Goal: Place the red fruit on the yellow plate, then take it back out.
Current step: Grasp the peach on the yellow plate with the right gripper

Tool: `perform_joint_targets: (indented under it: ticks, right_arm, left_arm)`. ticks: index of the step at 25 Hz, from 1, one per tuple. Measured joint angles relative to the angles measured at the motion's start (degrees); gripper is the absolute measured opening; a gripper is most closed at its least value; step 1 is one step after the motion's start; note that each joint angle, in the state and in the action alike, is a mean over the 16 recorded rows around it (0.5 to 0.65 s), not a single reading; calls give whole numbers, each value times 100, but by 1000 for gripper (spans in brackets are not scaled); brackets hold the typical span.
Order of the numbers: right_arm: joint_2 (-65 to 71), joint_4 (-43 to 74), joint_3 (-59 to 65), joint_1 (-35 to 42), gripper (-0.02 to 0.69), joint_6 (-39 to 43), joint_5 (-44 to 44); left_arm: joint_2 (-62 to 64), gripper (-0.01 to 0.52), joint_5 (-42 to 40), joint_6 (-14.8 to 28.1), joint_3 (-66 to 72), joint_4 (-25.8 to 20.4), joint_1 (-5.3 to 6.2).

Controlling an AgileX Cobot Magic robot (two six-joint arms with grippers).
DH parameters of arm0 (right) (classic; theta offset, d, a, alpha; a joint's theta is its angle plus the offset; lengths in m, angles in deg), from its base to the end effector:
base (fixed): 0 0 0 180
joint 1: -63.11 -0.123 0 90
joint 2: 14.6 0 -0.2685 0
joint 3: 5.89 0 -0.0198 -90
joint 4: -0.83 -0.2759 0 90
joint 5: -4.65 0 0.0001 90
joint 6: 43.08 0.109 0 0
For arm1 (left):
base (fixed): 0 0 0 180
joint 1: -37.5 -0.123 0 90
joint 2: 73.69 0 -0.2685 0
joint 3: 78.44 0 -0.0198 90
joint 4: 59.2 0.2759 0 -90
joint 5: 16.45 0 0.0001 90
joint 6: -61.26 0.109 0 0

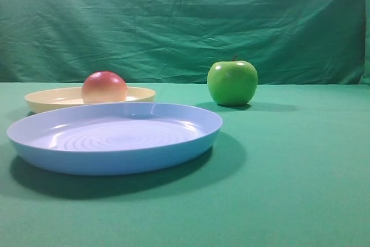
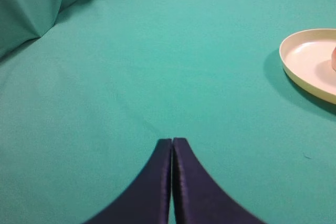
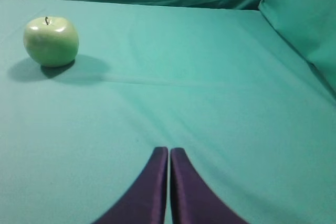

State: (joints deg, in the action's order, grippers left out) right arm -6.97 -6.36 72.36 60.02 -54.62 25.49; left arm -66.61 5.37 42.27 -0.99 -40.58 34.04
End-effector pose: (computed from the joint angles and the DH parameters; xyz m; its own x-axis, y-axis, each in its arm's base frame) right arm 0.1116 0.0109 0.1671 -0.2757 -0.0989 -0.9562 -0.1200 0.9905 -0.0678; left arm 0.1097 0.0196 0.1734 -0.2585 -0.0438 -0.9650 -0.1816 0.9834 0.0040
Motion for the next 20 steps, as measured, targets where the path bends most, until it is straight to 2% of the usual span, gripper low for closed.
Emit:
perform_joint_targets:
  ticks: [11, 20]
  right_arm:
    - [560, -435, -691, -5, 0, -24, -236]
    - [2228, -716, -2712, -339, 0, -420, 903]
  left_arm:
    - [0, 0, 0, 0, 0, 0, 0]
    - [0, 0, 0, 0, 0, 0, 0]
